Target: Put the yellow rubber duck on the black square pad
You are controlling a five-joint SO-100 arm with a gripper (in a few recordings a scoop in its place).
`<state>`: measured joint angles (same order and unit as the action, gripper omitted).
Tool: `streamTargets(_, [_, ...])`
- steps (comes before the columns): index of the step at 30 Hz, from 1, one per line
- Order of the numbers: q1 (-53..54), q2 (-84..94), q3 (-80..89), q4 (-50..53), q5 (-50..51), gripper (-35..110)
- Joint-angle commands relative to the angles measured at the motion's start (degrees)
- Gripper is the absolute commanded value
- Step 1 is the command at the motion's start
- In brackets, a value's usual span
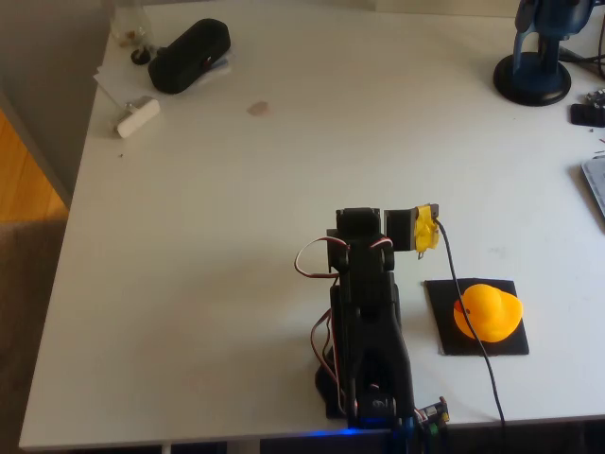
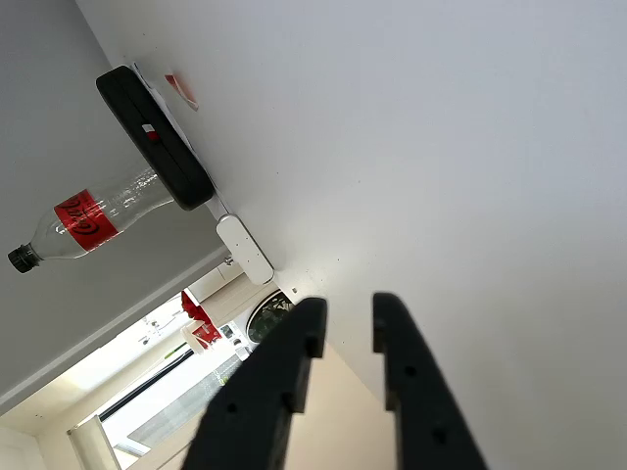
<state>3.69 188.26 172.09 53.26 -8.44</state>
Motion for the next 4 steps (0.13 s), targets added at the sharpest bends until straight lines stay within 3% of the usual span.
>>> streamTargets(1, [0.26,0.70,0.18,0.18,-0.53,5])
streamTargets(4, [0.26,0.70,0.18,0.18,-0.53,5])
